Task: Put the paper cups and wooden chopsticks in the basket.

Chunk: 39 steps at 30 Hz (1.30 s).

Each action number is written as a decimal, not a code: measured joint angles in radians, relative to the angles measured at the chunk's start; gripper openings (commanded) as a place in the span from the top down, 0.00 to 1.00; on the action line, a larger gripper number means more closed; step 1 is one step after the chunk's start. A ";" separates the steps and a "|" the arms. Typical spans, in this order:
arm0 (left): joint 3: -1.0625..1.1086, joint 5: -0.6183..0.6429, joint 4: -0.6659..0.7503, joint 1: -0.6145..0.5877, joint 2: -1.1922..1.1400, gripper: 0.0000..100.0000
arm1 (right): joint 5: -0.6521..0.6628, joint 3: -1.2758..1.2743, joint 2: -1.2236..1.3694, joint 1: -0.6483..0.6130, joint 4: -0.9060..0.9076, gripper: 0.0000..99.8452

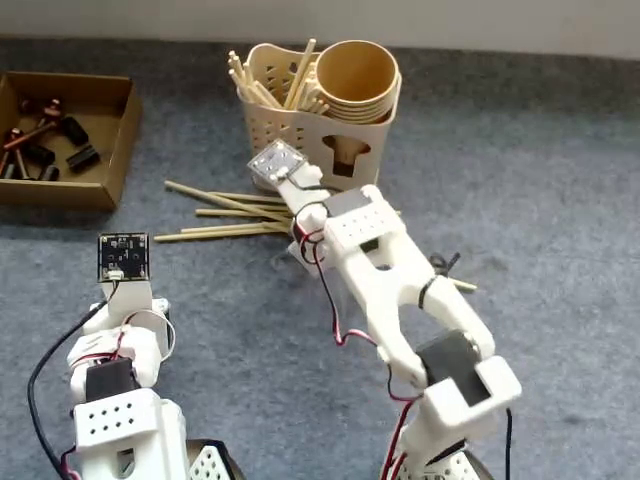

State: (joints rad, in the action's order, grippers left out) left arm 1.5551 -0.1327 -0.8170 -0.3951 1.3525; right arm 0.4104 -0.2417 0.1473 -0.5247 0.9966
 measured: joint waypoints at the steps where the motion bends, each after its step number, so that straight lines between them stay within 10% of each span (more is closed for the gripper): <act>1: 0.000 0.000 0.000 0.000 0.000 0.89 | 0.000 0.014 0.021 0.002 0.000 0.88; 39: 0.000 -0.063 0.000 0.000 0.000 0.90 | 0.057 0.087 0.218 0.046 -0.052 0.89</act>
State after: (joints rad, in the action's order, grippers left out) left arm 1.5551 -0.1956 -0.8170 -0.3951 1.3525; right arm 0.4672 -0.1542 0.3652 -0.4787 0.9444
